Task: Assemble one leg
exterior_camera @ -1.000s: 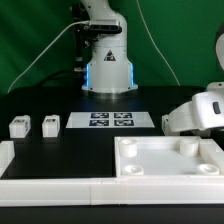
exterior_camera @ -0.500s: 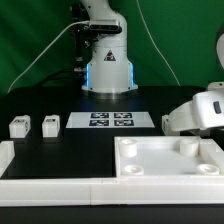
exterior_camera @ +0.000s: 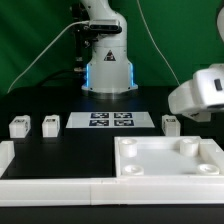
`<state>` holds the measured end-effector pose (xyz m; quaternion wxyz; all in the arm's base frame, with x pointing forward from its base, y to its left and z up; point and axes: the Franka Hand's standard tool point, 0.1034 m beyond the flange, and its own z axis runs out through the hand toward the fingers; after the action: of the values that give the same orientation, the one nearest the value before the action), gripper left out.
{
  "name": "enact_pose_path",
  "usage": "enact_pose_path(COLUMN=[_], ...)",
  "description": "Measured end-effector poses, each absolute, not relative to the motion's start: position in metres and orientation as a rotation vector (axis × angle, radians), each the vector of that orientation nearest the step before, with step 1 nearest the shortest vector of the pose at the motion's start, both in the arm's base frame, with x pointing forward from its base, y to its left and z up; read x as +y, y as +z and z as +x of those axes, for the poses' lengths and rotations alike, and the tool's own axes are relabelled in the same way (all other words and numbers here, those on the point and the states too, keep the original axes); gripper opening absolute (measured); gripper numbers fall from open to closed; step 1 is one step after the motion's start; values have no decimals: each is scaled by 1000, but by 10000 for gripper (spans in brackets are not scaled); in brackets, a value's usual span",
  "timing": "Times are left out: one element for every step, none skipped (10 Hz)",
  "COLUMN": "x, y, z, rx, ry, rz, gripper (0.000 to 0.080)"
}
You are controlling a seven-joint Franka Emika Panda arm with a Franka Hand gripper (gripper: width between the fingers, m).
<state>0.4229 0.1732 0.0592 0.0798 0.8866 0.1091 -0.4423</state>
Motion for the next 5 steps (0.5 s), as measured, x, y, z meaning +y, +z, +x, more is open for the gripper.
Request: enact_pose_path(x=[167,160,154,152,155], y=[74,90,106,106,100], z=[426,433,441,436,438], rx=[333,338,343,338,342], ry=[-1316,-1301,-1256,-1251,-1238], rz=[2663,2682,2718,2717,2726], gripper=[292,293,293,293,293])
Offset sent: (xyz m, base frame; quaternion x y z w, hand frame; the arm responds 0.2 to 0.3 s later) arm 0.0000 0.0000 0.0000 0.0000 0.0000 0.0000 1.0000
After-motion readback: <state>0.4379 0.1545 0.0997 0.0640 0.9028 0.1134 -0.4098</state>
